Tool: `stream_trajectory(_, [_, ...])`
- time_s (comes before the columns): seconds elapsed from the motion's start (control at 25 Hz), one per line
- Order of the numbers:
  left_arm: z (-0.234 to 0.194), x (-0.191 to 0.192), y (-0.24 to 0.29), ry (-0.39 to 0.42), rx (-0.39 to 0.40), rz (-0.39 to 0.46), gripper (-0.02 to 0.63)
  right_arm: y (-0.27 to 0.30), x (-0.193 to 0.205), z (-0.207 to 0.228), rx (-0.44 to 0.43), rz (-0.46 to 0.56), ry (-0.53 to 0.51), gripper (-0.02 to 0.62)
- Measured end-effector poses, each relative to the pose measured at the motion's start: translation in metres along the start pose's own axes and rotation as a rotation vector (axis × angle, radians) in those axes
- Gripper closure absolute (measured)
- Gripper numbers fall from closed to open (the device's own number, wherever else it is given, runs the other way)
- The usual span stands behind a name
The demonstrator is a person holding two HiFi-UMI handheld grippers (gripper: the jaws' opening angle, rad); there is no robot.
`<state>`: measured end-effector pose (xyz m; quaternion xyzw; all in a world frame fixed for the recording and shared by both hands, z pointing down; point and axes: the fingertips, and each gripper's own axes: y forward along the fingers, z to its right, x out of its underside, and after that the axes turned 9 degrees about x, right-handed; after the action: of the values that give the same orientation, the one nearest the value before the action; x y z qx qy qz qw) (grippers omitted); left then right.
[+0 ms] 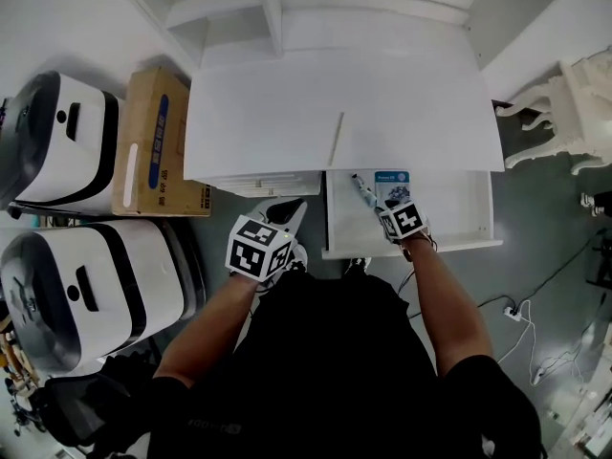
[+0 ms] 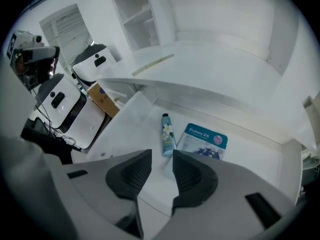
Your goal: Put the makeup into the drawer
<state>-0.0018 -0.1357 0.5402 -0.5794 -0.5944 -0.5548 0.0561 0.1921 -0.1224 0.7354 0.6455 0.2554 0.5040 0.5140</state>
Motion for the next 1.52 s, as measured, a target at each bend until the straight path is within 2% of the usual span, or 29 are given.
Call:
stream_trajectory(0.2, [-0.001,-0.003,-0.004,0.040,0.032,-0.007,0.600,-0.041,-0.033,-0.002,0.013,0.155,0.157,0.469])
stream_trajectory(0.4, [-0.002,-0.005,-0.008,0.060,0.057,-0.005,0.600,-0.108,-0.076,-0.023,-0.107,0.429,0.394,0.474])
stream_trajectory(0.56, [0.001,-0.010,-0.009,0.089,0.082,-0.001,0.600,-0.153,-0.092,-0.037,-0.134,0.557,0.451,0.528])
stream_trajectory(0.8, [0.015,-0.032,-0.020,0.129,0.129,0.045,0.600,-0.192,-0.105,-0.038,-0.097,0.633,0.461,0.555])
stream_trajectory(1.04, [0.019,-0.043,-0.027,0.166,0.140,0.068,0.600,-0.210,-0.105,-0.046,-0.071,0.670,0.462,0.566])
stream_trajectory(1.32, [0.019,-0.036,-0.030,0.176,0.138,0.047,0.600,-0.205,-0.092,-0.055,-0.008,0.638,0.382,0.566])
stream_trajectory(1.52, [0.020,-0.034,-0.029,0.188,0.133,0.047,0.600,-0.203,-0.090,-0.057,-0.004,0.628,0.359,0.566])
